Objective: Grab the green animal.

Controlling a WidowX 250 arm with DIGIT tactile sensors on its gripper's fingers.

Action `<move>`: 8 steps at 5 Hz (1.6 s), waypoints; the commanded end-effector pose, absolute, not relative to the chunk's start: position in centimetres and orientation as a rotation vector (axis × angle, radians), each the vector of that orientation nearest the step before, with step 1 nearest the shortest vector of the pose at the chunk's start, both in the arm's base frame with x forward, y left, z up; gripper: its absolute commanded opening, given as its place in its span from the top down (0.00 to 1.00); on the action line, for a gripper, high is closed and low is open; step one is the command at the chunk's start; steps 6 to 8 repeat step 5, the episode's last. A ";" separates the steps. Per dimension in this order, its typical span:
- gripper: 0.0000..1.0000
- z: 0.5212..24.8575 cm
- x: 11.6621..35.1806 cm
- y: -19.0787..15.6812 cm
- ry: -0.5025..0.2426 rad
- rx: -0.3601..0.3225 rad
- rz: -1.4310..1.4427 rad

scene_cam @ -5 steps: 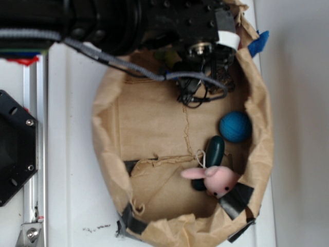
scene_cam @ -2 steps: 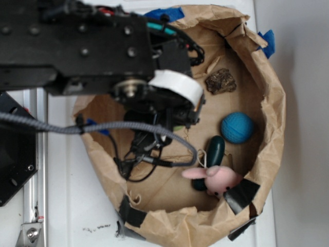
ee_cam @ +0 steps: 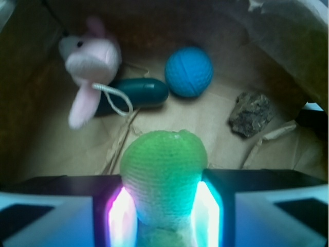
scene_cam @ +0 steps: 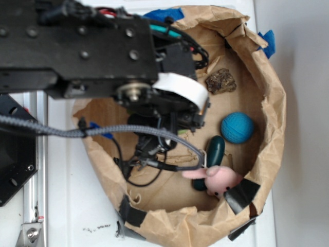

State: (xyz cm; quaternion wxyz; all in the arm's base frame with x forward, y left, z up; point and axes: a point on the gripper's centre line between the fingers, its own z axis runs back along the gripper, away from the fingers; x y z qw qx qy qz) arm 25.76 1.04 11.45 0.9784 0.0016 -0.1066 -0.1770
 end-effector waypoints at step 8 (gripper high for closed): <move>1.00 17.1 25.8 3.9 -0.192 -0.061 -0.082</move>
